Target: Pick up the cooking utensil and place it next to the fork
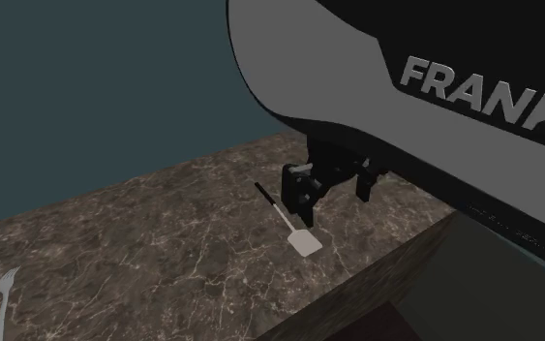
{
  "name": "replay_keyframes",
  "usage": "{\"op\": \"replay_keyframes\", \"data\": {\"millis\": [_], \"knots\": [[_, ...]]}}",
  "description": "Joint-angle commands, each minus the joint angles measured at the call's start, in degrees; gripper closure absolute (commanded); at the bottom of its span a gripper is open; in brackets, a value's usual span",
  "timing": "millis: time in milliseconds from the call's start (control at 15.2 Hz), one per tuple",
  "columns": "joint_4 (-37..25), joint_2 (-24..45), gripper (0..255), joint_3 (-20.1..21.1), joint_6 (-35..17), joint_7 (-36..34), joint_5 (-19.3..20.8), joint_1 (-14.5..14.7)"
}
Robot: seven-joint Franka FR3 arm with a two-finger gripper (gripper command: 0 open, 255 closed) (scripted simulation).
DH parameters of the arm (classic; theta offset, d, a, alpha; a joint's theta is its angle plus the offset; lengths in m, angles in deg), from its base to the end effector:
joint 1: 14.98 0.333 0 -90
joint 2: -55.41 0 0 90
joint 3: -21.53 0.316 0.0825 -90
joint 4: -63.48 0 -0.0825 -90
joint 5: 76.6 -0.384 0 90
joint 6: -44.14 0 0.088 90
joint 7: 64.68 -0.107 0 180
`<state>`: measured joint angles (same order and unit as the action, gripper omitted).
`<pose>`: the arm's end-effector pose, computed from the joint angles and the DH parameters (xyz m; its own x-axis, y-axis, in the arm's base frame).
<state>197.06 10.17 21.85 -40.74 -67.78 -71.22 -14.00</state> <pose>0.2967 -0.0034 0.5961 0.9977 -0.0414 -0.0546 -0.0358 -0.9943 0.1008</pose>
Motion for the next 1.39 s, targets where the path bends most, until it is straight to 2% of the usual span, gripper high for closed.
{"op": "replay_keyframes", "data": {"millis": [0, 660, 1320], "knots": [[0.0, 0.0, 0, 0.0, 0.0, 0.0, 0.0, 0.0], [5.2, 13.2, 0, -4.7, -21.6, 4.1, 0.5, 0.0], [1.7, 32.8, 0, -8.6, -40.6, 9.8, -2.4, 1.0]]}}
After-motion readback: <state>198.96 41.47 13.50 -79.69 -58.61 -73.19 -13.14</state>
